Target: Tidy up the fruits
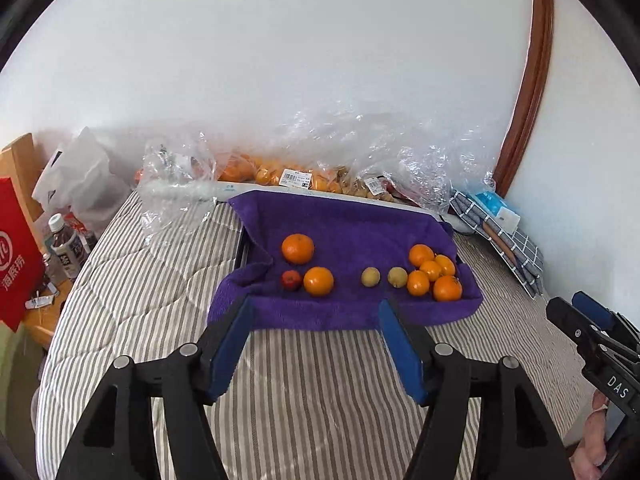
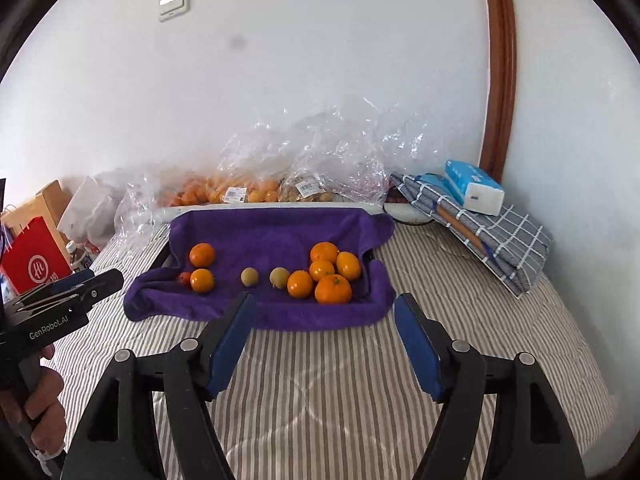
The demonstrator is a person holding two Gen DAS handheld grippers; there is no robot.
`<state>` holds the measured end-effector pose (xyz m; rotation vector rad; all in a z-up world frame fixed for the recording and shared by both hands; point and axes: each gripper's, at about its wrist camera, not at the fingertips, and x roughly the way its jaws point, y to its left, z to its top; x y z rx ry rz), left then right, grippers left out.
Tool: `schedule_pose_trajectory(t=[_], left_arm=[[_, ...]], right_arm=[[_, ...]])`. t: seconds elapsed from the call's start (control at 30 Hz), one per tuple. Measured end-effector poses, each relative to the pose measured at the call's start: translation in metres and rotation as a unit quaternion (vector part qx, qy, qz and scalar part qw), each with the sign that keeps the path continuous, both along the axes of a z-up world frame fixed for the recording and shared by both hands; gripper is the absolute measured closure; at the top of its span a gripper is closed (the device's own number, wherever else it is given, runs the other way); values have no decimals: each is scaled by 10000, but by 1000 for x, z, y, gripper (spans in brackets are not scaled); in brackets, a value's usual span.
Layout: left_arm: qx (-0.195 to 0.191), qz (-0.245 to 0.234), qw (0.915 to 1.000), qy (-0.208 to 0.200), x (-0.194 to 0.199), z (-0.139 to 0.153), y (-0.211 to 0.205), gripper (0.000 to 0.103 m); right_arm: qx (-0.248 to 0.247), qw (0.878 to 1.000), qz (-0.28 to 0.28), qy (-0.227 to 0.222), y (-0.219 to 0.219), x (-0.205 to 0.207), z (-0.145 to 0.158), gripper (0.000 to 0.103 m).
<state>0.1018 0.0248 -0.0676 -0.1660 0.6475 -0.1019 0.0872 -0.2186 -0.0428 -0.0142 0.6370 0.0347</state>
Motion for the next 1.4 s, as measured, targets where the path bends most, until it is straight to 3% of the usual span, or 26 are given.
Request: schedule_pose_trajectory(t=[0.07, 0.13, 0.2, 0.37, 1.4], left_arm=[[43, -20, 10000, -54, -22, 5, -2, 25], [213, -29, 9997, -112, -40, 10, -6, 23], [348, -2, 9993, -144, -55, 15, -10, 19], [471, 64, 9984, -300, -83, 27, -12, 16], [573, 137, 9976, -362, -94, 39, -19, 15]], right_arm=[[-53, 10000, -40, -15, 0, -21, 7, 30], [-74, 9999, -142, -43, -2, -40, 12, 29], [-78, 9997, -181, -117, -4, -57, 16, 14], [-143, 9993, -153, -312, -2, -86, 25, 4], [70, 9992, -277, -272, -13, -103, 31, 4]])
